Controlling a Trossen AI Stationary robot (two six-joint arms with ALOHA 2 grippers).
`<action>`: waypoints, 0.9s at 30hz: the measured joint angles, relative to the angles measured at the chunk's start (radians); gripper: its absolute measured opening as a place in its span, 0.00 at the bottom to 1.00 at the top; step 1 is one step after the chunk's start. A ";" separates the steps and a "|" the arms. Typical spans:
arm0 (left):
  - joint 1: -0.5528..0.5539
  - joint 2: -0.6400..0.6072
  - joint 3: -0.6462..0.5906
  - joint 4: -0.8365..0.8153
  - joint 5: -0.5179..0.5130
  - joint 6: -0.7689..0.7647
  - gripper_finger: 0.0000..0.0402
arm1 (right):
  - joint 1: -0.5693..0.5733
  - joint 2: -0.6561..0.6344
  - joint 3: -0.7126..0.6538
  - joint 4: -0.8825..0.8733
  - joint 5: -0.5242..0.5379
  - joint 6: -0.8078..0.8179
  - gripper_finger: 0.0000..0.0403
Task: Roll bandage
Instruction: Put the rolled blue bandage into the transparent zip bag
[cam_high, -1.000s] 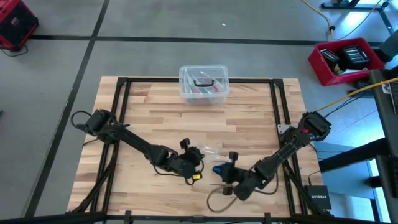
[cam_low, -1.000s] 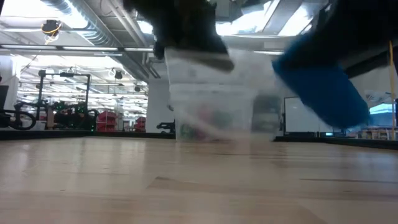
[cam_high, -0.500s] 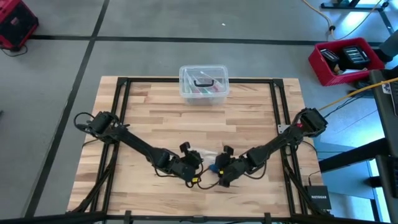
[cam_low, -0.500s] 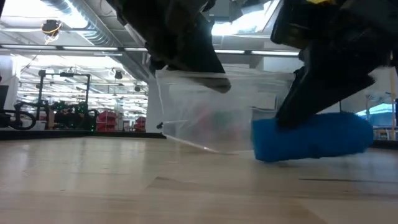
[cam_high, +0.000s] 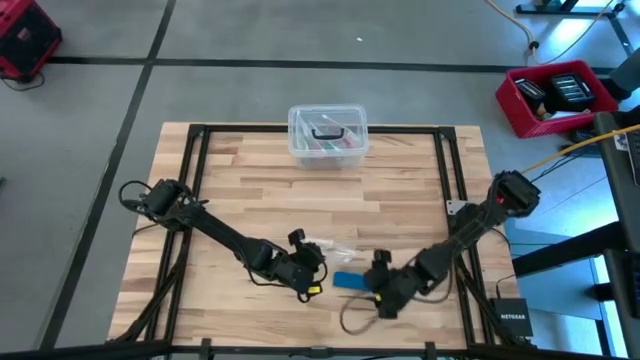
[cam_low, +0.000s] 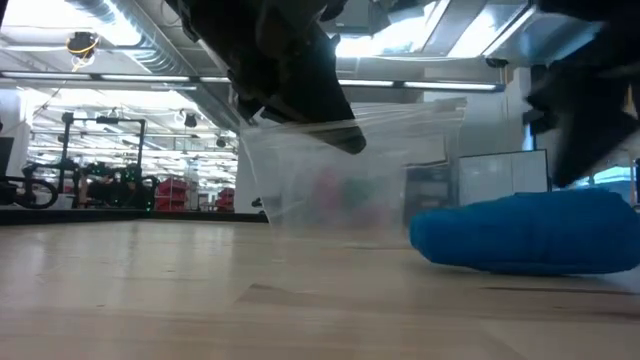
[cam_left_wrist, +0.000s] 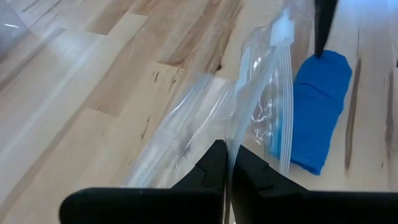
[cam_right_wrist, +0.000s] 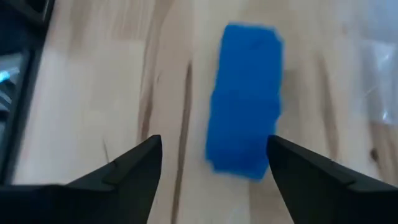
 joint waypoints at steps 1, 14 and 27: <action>0.000 0.000 0.000 0.000 0.000 0.000 0.01 | 0.021 0.009 -0.005 -0.001 0.023 0.000 0.71; 0.000 0.000 0.000 0.000 0.000 0.001 0.01 | 0.114 0.091 -0.105 0.080 0.259 0.134 0.64; 0.000 0.000 0.000 0.000 0.011 0.002 0.01 | 0.114 0.123 -0.135 0.269 0.370 0.074 0.53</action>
